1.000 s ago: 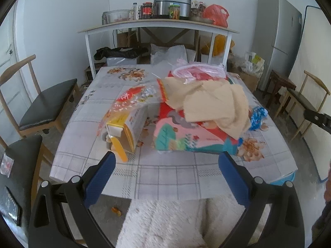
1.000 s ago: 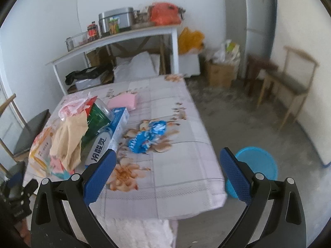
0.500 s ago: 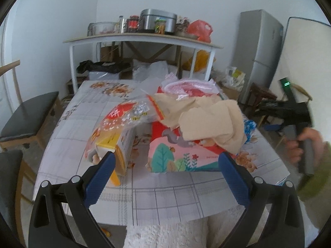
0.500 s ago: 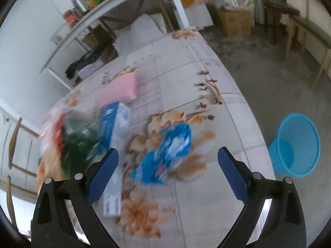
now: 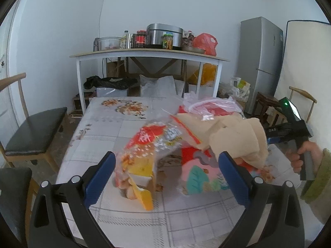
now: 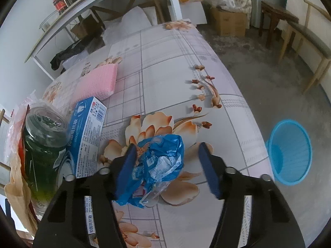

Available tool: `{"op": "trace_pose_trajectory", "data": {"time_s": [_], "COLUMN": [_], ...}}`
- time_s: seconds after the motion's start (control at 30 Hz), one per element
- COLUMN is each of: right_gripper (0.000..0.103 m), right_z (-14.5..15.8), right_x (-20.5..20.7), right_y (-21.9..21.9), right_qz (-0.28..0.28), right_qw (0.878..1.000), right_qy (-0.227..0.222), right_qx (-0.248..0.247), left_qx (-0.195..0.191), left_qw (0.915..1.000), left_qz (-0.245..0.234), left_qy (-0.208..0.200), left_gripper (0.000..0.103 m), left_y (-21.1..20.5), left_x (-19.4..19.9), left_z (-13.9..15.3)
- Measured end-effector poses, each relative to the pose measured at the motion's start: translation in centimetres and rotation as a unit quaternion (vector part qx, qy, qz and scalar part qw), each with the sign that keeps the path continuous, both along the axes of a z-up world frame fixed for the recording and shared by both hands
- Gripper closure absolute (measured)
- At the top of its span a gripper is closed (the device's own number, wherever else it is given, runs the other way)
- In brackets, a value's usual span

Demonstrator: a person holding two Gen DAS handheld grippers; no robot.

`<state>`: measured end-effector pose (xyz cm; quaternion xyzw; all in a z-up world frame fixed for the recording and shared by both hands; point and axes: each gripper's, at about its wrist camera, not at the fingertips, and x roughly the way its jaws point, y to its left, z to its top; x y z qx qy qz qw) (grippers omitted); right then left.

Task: Collect trash
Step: 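Grasp the blue crumpled wrapper with the right gripper while the left grasps the clear plastic bag, then carry both items to the blue wastebasket and open both grippers to drop them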

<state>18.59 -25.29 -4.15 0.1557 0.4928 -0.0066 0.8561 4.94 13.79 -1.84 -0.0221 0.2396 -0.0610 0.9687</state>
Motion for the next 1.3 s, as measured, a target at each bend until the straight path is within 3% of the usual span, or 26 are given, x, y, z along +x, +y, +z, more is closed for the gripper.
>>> {"op": "trace_pose_trajectory", "data": {"time_s": [0.1,0.23,0.33,0.43,0.53,0.57,0.7,0.73,0.9,1.13,1.3], "right_gripper": [0.067,0.073,0.076,0.076,0.076,0.076,0.076,0.076,0.076,0.076,0.076], "right_z": [-0.2,-0.4,-0.5,-0.6,-0.6,-0.6,-0.7,-0.7,-0.9,-1.0,-1.1], "right_x": [0.2,0.4,0.2,0.1,0.1,0.1,0.1,0.1,0.1,0.2,0.1], "right_y": [-0.3,-0.7,-0.8,-1.0,-1.1,-1.2,-1.6,-1.7,-1.9,-2.2,-2.4], "right_qz": [0.0,0.002,0.005,0.01,0.016,0.017,0.024,0.025,0.032,0.04,0.042], "right_qw": [1.0,1.0,0.999,0.999,0.999,0.998,0.998,0.997,0.997,0.996,0.996], "right_qy": [0.0,-0.004,-0.009,-0.014,-0.016,-0.017,-0.02,-0.021,-0.023,-0.023,-0.026], "right_qx": [0.008,0.024,0.032,0.041,0.047,0.051,0.063,0.066,0.072,0.077,0.081], "left_qx": [0.005,-0.009,-0.045,-0.048,0.008,0.048,0.144,0.16,0.193,0.227,0.236], "left_qw": [1.0,0.9991,0.9926,0.98,0.9648,0.9574,0.9366,0.9269,0.8945,0.8752,0.8694], "left_qz": [-0.007,-0.042,-0.113,-0.191,-0.259,-0.281,-0.313,-0.33,-0.379,-0.399,-0.408], "left_qy": [-0.003,-0.009,0.001,0.025,0.044,0.047,0.066,0.081,0.137,0.153,0.148], "left_gripper": [0.006,0.006,0.008,0.008,0.009,0.012,0.035,0.035,0.035,0.06,0.077], "left_y": [0.0,0.1,0.1,-0.8,-3.1,-4.5,-7.6,-8.4,-9.9,-11.0,-11.0], "left_x": [0.5,1.8,4.2,6.9,10.1,11.4,14.9,16.0,18.8,19.4,19.0], "left_z": [0.7,2.6,5.6,7.4,8.4,8.5,7.4,6.9,4.7,3.0,2.9]}}
